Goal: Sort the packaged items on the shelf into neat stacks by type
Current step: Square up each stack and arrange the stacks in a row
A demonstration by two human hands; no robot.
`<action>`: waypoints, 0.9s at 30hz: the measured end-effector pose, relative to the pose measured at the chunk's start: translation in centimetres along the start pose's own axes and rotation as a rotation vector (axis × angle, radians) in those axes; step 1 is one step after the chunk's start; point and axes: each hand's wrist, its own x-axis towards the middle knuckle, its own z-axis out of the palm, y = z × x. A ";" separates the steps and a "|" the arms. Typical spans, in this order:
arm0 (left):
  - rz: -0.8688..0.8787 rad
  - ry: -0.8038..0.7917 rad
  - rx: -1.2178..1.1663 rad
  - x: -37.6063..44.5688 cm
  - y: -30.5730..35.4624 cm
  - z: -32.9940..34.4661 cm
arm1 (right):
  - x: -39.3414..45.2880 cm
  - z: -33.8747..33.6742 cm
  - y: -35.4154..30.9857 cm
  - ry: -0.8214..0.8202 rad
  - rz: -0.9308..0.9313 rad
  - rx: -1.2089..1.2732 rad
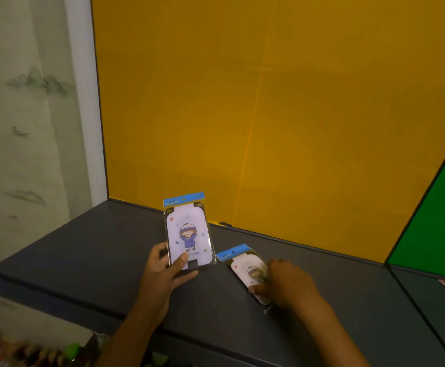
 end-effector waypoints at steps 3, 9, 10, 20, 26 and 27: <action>0.026 -0.009 0.048 -0.1 -0.1 0.0 | 0.1 0.0 0.1 0.018 0.012 0.038; -0.006 -0.045 0.075 0.1 -0.3 -0.4 | 0.0 0.4 0.3 0.177 0.076 0.034; -0.027 -0.046 0.052 0.1 -0.2 -0.4 | 0.1 0.6 0.4 0.193 0.089 0.060; -0.234 -0.074 -0.073 -2.3 -0.2 1.5 | -2.5 0.6 6.0 0.196 0.156 0.490; -0.172 -0.163 0.009 -6.3 -0.5 5.5 | -6.8 -0.4 10.8 0.242 0.120 0.987; -0.160 -0.178 0.005 -7.1 -0.6 6.4 | -7.6 -0.5 11.8 0.268 0.105 1.048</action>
